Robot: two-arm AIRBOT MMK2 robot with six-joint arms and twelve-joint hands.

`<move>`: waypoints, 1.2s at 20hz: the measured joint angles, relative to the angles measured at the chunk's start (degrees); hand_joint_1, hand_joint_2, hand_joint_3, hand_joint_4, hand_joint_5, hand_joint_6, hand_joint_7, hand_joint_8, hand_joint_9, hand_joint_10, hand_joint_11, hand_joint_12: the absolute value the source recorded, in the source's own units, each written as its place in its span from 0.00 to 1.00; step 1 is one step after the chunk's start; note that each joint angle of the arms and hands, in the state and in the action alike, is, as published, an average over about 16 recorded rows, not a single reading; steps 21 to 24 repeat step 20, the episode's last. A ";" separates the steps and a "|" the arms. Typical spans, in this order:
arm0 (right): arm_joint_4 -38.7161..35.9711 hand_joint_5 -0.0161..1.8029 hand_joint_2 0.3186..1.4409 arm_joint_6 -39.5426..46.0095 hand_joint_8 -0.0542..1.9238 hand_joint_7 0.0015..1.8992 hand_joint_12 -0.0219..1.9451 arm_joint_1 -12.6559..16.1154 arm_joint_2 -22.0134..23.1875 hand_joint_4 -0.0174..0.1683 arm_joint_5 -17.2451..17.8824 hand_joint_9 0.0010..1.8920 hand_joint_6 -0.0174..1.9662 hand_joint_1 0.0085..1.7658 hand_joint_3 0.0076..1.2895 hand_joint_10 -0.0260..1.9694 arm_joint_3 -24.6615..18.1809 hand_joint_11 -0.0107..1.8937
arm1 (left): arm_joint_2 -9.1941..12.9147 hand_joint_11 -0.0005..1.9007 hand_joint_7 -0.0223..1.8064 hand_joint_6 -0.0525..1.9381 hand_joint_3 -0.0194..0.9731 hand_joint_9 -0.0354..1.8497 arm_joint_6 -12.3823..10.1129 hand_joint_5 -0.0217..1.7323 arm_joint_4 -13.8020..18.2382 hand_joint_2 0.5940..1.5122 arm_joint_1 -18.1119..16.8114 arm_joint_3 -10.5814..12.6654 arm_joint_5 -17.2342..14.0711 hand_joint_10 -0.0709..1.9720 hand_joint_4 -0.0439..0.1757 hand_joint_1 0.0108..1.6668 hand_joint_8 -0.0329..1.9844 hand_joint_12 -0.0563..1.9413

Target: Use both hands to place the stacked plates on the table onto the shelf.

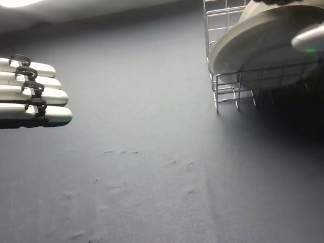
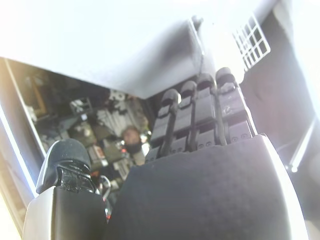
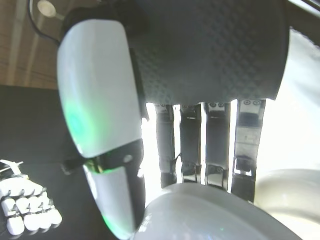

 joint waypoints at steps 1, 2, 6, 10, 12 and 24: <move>-1.37 0.34 0.68 0.00 0.03 0.34 0.55 0.26 -0.06 0.06 0.58 0.36 0.02 0.60 0.00 0.02 -0.18 0.15 | -0.06 0.01 0.02 0.04 0.03 0.03 0.00 0.03 0.06 0.59 0.04 0.17 -0.01 0.04 0.21 0.00 0.02 0.03; -3.06 0.33 0.67 -0.01 0.03 0.34 0.55 0.52 -0.12 0.07 1.26 0.35 0.02 0.57 0.00 0.02 -0.36 0.14 | -0.13 0.01 0.03 0.04 0.03 0.03 0.00 0.03 0.11 0.60 0.08 0.33 -0.03 0.04 0.21 0.00 0.02 0.04; -12.06 0.35 0.65 -0.04 0.04 0.35 0.55 1.58 -0.52 0.08 4.90 0.37 0.02 0.47 0.00 0.02 -1.08 0.15 | -0.39 0.03 0.10 0.05 0.03 0.08 -0.01 0.10 0.31 0.62 0.19 0.92 -0.09 0.07 0.21 0.01 0.04 0.14; -23.36 0.42 0.62 -0.64 0.18 0.43 0.64 2.59 -1.11 0.10 9.12 0.43 0.16 0.34 0.00 0.19 -1.62 0.23 | -0.64 0.12 0.22 0.22 0.03 0.18 -0.01 0.21 0.37 0.65 0.21 1.40 -0.16 0.28 0.20 0.01 0.24 0.38; -29.52 0.45 0.60 -1.17 0.30 0.47 0.69 3.00 -1.48 0.10 11.31 0.46 0.28 0.28 0.00 0.30 -1.72 0.29 | -0.71 0.20 0.30 0.34 0.03 0.26 -0.01 0.29 0.32 0.66 0.22 1.54 -0.18 0.40 0.21 0.03 0.36 0.50; -44.67 0.60 0.56 -2.78 0.64 0.61 0.88 3.88 -2.58 0.12 16.84 0.58 0.61 0.16 0.00 0.66 -1.52 0.48 | -0.78 0.45 0.57 0.70 0.03 0.51 -0.01 0.56 0.26 0.69 0.22 1.40 -0.25 0.79 0.28 0.08 0.74 0.93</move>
